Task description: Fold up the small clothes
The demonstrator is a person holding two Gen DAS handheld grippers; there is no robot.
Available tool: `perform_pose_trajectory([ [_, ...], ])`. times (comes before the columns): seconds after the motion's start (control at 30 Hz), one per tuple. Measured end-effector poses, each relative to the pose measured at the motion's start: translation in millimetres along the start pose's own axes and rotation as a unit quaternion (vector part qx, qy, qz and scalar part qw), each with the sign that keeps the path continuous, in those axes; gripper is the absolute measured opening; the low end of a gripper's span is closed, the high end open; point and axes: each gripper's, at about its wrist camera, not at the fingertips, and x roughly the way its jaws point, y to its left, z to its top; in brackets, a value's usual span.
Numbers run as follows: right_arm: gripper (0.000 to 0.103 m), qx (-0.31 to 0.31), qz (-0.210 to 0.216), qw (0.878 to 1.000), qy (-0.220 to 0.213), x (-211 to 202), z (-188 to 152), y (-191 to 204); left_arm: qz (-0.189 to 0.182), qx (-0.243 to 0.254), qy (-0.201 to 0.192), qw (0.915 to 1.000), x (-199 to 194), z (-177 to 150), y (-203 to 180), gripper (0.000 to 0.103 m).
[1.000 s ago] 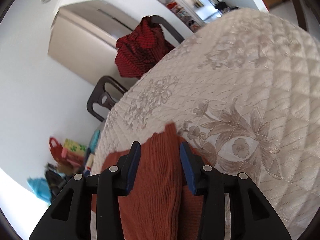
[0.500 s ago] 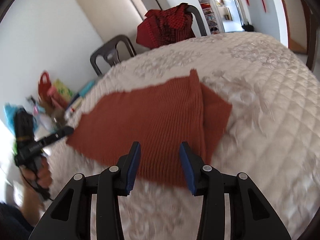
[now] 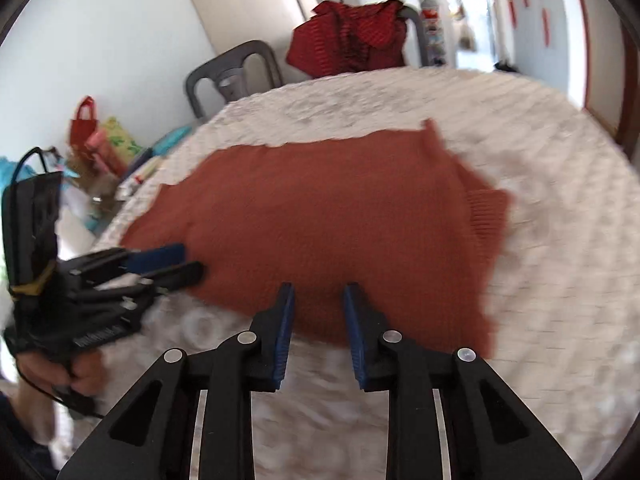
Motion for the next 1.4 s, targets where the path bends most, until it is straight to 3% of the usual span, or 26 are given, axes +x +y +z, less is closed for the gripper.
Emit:
perform_pose_trajectory([
  [0.1, 0.025, 0.024, -0.004, 1.0, -0.008, -14, -6, -17, 0.01, -0.036, -0.026, 0.999, -18, -3, 23, 0.04],
  [0.2, 0.025, 0.047, -0.011, 0.999, -0.025, -27, -11, -31, 0.042, -0.07, -0.05, 0.9954, -30, -5, 51, 0.04],
  [0.3, 0.025, 0.07, -0.016, 0.997, -0.018, -24, -13, -46, 0.056, -0.105, -0.016, 0.9927, -17, -9, 75, 0.039],
  [0.47, 0.022, 0.079, -0.014, 0.997, -0.02, -25, -12, -48, 0.021, -0.132, -0.022, 0.9908, -19, -16, 88, 0.038],
  [0.63, 0.022, 0.134, 0.034, 0.99, -0.026, -25, -15, -68, -0.032, -0.178, -0.029, 0.9831, -21, -19, 105, 0.038],
  [0.93, 0.024, 0.178, 0.041, 0.983, -0.018, -40, -39, -69, 0.007, -0.21, -0.035, 0.977, -53, -50, 117, 0.039],
  [1.0, 0.025, 0.188, 0.054, 0.981, -0.015, -40, -46, -70, -0.005, -0.229, -0.028, 0.973, -55, -58, 121, 0.039],
  [1.13, 0.046, 0.204, 0.083, 0.975, -0.023, -41, -48, -67, -0.019, -0.239, -0.033, 0.9702, -50, -59, 123, 0.044],
  [1.4, 0.047, 0.23, 0.109, 0.967, -0.023, -21, -31, -70, -0.042, -0.278, -0.048, 0.9586, -33, -44, 130, 0.046],
])
